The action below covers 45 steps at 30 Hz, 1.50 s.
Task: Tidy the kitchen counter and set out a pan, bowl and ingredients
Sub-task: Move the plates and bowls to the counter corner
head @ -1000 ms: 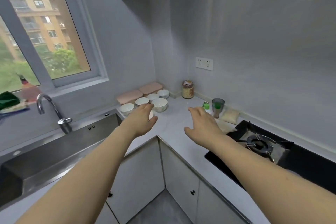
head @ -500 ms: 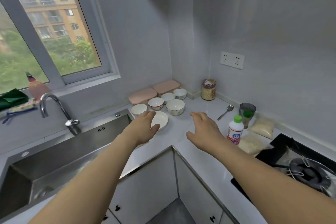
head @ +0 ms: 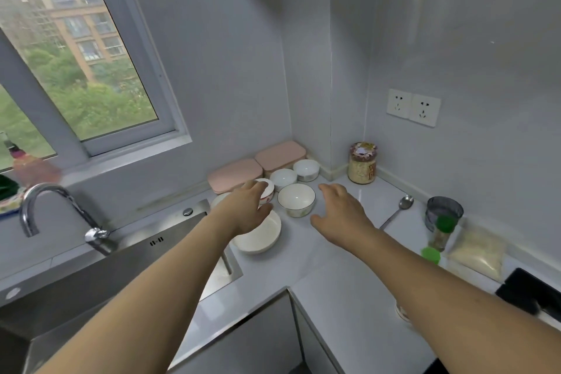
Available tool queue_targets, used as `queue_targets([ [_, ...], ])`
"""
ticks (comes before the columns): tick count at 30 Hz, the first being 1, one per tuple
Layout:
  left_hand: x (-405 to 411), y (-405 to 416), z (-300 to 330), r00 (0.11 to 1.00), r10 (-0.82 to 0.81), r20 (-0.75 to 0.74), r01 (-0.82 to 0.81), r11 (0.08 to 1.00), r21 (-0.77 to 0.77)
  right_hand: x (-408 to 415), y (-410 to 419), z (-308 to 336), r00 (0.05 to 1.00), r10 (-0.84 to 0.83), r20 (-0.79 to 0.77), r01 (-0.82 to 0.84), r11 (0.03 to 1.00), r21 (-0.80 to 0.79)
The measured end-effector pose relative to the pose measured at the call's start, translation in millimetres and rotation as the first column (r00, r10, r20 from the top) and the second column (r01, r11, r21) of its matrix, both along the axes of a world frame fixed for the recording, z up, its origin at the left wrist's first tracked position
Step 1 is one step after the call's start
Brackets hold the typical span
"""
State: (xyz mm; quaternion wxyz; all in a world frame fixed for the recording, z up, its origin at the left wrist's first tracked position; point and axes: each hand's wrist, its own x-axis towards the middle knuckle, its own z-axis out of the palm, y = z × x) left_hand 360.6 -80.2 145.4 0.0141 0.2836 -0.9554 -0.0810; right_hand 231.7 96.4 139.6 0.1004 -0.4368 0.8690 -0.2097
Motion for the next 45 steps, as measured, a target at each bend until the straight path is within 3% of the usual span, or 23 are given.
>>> queue_targets([
  [12,-55,-64,-4,1.000,0.020,0.017,-0.020,1.000,0.014,-55,-55,-10,1.000,-0.013,-0.008,0.013,1.000,0.018],
  [18,-79,-112,-34,0.997,0.066,0.032,-0.068,0.995,0.079,-81,-105,-29,0.998,-0.049,0.037,0.043,0.991,0.130],
  [24,-90,-159,-85,0.970,0.214,0.118,-0.231,0.961,0.155,-99,-166,-66,0.987,-0.105,0.119,0.070,0.962,0.265],
  [29,-90,-197,-147,0.896,0.328,0.299,-0.402,0.886,0.231,-111,-216,-112,0.967,-0.154,0.201,0.070,0.926,0.371],
  [34,-87,-219,-180,0.820,0.424,0.383,-0.532,0.813,0.238,-126,-254,-144,0.955,-0.218,0.199,0.093,0.862,0.498],
  [41,-90,-224,-196,0.782,0.581,0.226,-0.623,0.720,0.307,-145,-297,-158,0.953,-0.273,0.131,0.149,0.798,0.584],
  [45,-80,-221,-205,0.771,0.587,0.247,-0.637,0.708,0.305,-149,-311,-165,0.944,-0.298,0.141,0.146,0.761,0.632],
])
